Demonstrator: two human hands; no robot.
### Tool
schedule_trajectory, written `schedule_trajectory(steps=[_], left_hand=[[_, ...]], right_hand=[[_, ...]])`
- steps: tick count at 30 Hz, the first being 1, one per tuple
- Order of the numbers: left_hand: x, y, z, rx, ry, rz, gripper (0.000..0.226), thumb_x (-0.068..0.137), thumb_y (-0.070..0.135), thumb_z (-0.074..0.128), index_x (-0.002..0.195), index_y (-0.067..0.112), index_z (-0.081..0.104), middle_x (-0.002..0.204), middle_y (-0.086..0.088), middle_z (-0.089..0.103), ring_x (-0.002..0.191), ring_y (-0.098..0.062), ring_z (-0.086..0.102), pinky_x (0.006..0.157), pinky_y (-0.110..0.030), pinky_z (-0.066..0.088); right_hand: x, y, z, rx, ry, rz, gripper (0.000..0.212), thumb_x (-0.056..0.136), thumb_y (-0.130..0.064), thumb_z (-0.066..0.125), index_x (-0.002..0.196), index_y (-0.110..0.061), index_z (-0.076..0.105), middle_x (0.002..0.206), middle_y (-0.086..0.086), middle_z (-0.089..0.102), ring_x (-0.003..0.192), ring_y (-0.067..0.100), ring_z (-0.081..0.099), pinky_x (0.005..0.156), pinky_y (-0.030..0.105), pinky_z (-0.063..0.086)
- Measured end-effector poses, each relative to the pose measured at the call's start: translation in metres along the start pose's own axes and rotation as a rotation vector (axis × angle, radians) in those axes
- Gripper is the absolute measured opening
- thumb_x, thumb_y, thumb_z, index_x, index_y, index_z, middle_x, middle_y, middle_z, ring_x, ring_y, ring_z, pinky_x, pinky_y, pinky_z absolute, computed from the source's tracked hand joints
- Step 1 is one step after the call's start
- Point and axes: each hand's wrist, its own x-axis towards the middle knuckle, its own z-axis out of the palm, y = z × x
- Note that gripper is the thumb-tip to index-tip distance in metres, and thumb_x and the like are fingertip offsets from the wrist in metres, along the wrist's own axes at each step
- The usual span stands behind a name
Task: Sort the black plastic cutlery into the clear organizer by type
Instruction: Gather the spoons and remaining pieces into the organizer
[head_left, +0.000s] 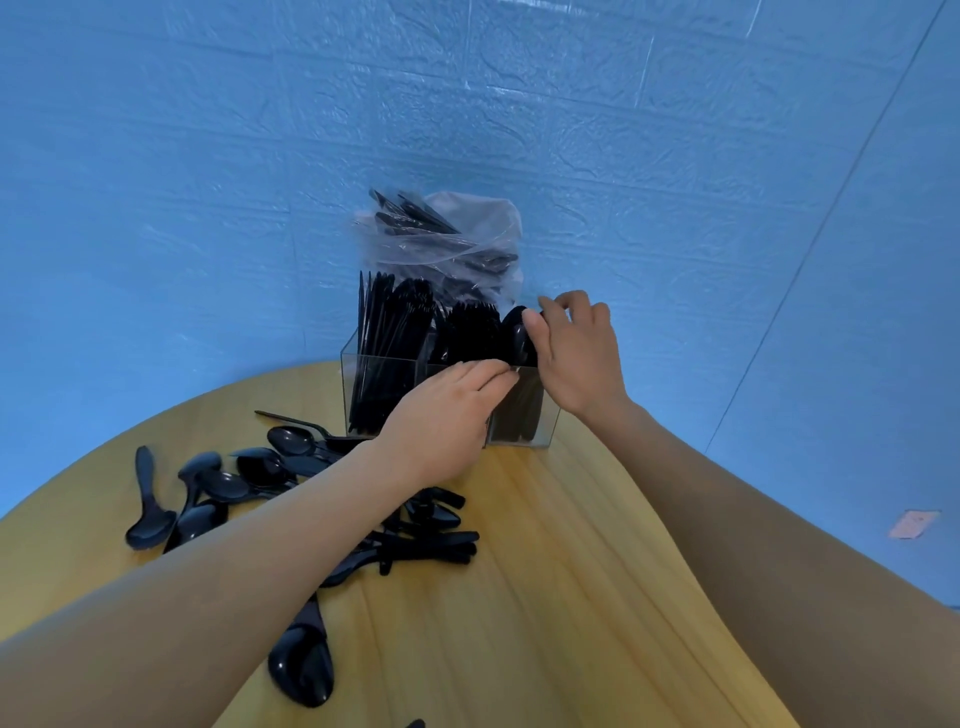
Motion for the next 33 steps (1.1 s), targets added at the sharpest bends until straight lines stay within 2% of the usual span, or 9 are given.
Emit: schedule_trajectory(steps=[2, 4, 7, 10, 13, 17, 20, 28, 33], left_hand=[[-0.008, -0.001, -0.006, -0.046, -0.001, -0.037, 0.056, 0.091, 0.012, 0.051, 0.144, 0.015, 0.034, 0.148, 0.002, 0.033, 0.134, -0.015, 0.033, 0.112, -0.022, 0.02], [-0.022, -0.003, -0.015, -0.088, 0.012, -0.09, 0.053, 0.092, 0.016, 0.051, 0.143, 0.018, 0.036, 0.146, 0.005, 0.034, 0.131, -0.012, 0.035, 0.109, -0.023, 0.025], [-0.05, -0.006, -0.029, -0.161, 0.007, -0.195, 0.046, 0.094, 0.021, 0.052, 0.139, 0.02, 0.042, 0.139, 0.008, 0.039, 0.118, -0.009, 0.043, 0.101, -0.023, 0.037], [-0.083, -0.013, -0.039, -0.195, -0.001, -0.295, 0.04, 0.095, 0.024, 0.05, 0.135, 0.022, 0.047, 0.134, 0.011, 0.042, 0.097, -0.003, 0.045, 0.087, -0.016, 0.037], [-0.117, -0.021, -0.045, -0.187, -0.022, -0.386, 0.036, 0.095, 0.025, 0.05, 0.131, 0.022, 0.05, 0.132, 0.01, 0.045, 0.11, -0.009, 0.047, 0.09, -0.022, 0.037], [-0.156, -0.028, -0.047, -0.174, -0.056, -0.501, 0.036, 0.095, 0.028, 0.05, 0.131, 0.022, 0.05, 0.135, 0.006, 0.045, 0.123, -0.012, 0.042, 0.1, -0.027, 0.036], [-0.173, -0.026, -0.045, -0.194, -0.062, -0.56, 0.037, 0.096, 0.031, 0.048, 0.132, 0.022, 0.049, 0.137, 0.007, 0.043, 0.125, -0.011, 0.04, 0.102, -0.026, 0.032], [-0.176, -0.021, -0.041, -0.227, -0.058, -0.579, 0.038, 0.097, 0.035, 0.045, 0.133, 0.025, 0.048, 0.136, 0.01, 0.043, 0.122, -0.009, 0.043, 0.1, -0.024, 0.032], [-0.171, -0.022, -0.038, -0.268, -0.057, -0.57, 0.037, 0.098, 0.035, 0.044, 0.133, 0.025, 0.047, 0.135, 0.01, 0.043, 0.12, -0.008, 0.043, 0.097, -0.022, 0.035]], right_hand=[[-0.008, -0.006, -0.003, 0.081, 0.121, 0.049, 0.046, 0.101, -0.037, 0.031, 0.131, -0.007, 0.051, 0.125, 0.015, 0.048, 0.109, 0.035, 0.04, 0.091, 0.035, 0.03], [-0.022, -0.016, -0.006, 0.175, 0.225, 0.078, 0.044, 0.096, -0.031, 0.034, 0.124, -0.005, 0.056, 0.119, 0.017, 0.05, 0.105, 0.035, 0.043, 0.088, 0.034, 0.03], [-0.052, -0.035, -0.002, 0.303, 0.205, 0.049, 0.03, 0.092, -0.021, 0.041, 0.109, -0.005, 0.059, 0.111, 0.013, 0.053, 0.1, 0.029, 0.044, 0.085, 0.031, 0.033], [-0.081, -0.057, 0.008, 0.361, 0.069, 0.033, 0.018, 0.091, -0.018, 0.048, 0.102, -0.01, 0.06, 0.104, 0.005, 0.055, 0.098, 0.022, 0.046, 0.086, 0.03, 0.037], [-0.1, -0.076, 0.019, 0.355, -0.16, 0.092, 0.023, 0.095, -0.025, 0.05, 0.113, -0.014, 0.058, 0.113, 0.002, 0.052, 0.107, 0.02, 0.044, 0.09, 0.027, 0.037], [-0.11, -0.094, 0.023, 0.255, -0.49, 0.186, 0.054, 0.094, -0.047, 0.049, 0.138, -0.017, 0.042, 0.14, 0.007, 0.042, 0.128, 0.027, 0.037, 0.105, 0.036, 0.033], [-0.111, -0.101, 0.028, 0.188, -0.596, 0.197, 0.061, 0.091, -0.047, 0.055, 0.142, -0.018, 0.038, 0.143, 0.006, 0.042, 0.13, 0.028, 0.037, 0.106, 0.04, 0.036], [-0.107, -0.099, 0.021, 0.31, -0.58, 0.327, 0.021, 0.088, -0.027, 0.065, 0.106, -0.017, 0.063, 0.106, 0.002, 0.063, 0.103, 0.022, 0.056, 0.092, 0.039, 0.046], [-0.112, -0.087, 0.018, 0.368, -0.455, 0.3, 0.017, 0.093, -0.022, 0.058, 0.089, -0.007, 0.064, 0.079, 0.003, 0.057, 0.076, 0.018, 0.052, 0.063, 0.029, 0.038]])
